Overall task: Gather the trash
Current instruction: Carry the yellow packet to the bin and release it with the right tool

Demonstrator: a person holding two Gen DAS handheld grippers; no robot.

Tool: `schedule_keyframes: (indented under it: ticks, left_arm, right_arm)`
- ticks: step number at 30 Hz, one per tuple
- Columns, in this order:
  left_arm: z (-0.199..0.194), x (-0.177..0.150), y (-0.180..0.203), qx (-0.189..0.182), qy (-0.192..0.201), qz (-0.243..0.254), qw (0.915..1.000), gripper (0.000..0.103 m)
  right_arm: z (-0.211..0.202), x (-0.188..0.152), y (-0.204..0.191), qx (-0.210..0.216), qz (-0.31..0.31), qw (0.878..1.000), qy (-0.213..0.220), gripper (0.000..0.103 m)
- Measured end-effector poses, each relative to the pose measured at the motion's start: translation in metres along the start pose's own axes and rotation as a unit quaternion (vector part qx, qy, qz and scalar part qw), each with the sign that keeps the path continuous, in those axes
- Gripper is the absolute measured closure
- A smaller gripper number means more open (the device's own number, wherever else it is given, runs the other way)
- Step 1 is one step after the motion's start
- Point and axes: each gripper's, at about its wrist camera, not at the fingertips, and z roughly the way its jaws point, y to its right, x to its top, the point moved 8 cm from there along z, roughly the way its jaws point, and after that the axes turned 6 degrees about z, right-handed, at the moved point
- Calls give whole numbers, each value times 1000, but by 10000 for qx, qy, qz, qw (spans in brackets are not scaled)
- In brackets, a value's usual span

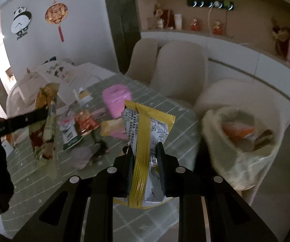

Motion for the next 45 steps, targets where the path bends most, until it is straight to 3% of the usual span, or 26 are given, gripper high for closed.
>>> schedule_keyframes:
  ticks: [10,16,21,27,36,38,40,45]
  left_arm:
    - [70,65,119,-750,271,484,9956,86]
    - [131,70,185,-1113,-36,538,9923,86]
    - [189,68,222,-1091,-209,710,9913,86]
    - [249,55,243,-904,-256,746,9928,86]
    - [308,28,249,-659,-826,650,9923,85]
    - [316,23,248,-677,-957,652,9910,77]
    - [319,22,245,-734,-1023,601,9902,56]
    - [310,23,229,-760,-1086,296,9907,53]
  right_arm:
    - [-55,27,129,-714,420,9951,547,82]
    - [-74,22,210,-1000,884,9887,685,82]
    - [-75,12,253,-1125,952,9865,718,82]
    - [-68,7,297,-1177,1044,9845,776,82]
    - [-47,22,327,-922,1098,9868,756,82]
    - [-39,26,329,-849,1104,9875,739,82]
    - [-29,30,332,-774,1141,9880,693,82]
    - [-3,36,326,-568,1138,9907,487,82]
